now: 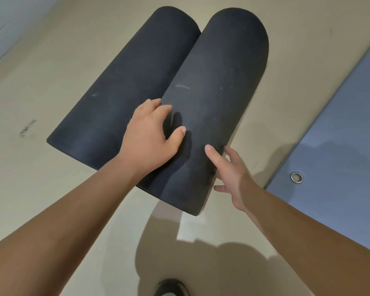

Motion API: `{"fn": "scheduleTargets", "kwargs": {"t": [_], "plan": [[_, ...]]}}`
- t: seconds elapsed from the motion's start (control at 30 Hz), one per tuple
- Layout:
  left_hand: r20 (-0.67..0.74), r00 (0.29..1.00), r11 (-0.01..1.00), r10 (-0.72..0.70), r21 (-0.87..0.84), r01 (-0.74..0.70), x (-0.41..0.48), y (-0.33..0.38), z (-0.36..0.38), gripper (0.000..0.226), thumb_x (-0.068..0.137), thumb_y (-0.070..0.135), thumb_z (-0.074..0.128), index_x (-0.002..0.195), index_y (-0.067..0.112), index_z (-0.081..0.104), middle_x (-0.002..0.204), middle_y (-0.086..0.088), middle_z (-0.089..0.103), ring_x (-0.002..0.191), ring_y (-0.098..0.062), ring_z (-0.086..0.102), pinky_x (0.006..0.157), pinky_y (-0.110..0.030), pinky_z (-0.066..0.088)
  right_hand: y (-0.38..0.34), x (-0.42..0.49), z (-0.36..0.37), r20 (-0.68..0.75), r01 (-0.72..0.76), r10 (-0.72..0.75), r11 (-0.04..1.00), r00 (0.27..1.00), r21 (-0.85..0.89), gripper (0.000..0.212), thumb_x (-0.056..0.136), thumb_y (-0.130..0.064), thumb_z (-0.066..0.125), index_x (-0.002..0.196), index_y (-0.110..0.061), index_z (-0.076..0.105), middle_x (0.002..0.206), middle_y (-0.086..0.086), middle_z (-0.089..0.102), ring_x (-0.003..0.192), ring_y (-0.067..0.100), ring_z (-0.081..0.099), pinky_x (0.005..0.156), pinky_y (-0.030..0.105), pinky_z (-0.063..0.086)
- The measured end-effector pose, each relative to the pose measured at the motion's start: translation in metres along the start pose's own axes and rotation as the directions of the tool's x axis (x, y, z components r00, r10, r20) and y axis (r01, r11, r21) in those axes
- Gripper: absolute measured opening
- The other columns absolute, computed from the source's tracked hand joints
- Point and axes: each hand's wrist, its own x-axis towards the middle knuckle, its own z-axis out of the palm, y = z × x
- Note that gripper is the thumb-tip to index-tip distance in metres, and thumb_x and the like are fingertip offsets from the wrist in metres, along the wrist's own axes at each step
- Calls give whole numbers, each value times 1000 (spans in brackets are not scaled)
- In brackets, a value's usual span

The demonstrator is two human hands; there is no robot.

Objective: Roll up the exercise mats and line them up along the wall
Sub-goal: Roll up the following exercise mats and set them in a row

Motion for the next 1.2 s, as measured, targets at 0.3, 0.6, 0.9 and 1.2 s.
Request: {"fn": "scheduleTargets", "kwargs": {"t": [0.3, 0.6, 0.9, 1.2], "plan": [[239, 868, 872, 435, 126, -472, 4, 138, 52, 51, 96, 50, 59, 135, 18, 67, 141, -5, 60, 145, -33, 41, 118, -51, 37, -16, -5, -73, -100, -104, 71, 921, 992, -376, 35, 112, -11, 47, 147, -6, 52, 147, 23, 57, 133, 42, 59, 109, 56, 52], [575, 717, 785, 394, 195, -588, -13, 216, 100, 42, 97, 42, 58, 132, 19, 60, 117, 0, 50, 127, -29, 47, 106, -50, 43, -5, -78, -221, -61, -58, 21, 699, 998, -713, 39, 102, -42, 66, 119, -6, 70, 99, 4, 62, 87, 23, 58, 78, 35, 48], [858, 271, 396, 437, 86, -914, -63, 382, 158, 42, 102, 39, 61, 139, 21, 57, 128, -4, 55, 113, -27, 60, 80, -38, 47, 71, -113, -354, -308, -55, -141, 834, 941, -549, 22, 97, -38, 71, 111, -20, 72, 99, -2, 69, 86, 16, 65, 75, 30, 50], [871, 236, 232, 430, 147, -962, -95, 377, 255, 95, 88, 59, 77, 159, 21, 27, 150, -12, 36, 132, -35, 43, 76, -40, 41, 172, -144, -407, -345, -156, -121, 722, 931, -674, 34, 100, -29, 63, 133, -20, 66, 129, -3, 66, 121, 23, 62, 104, 36, 49]]}}
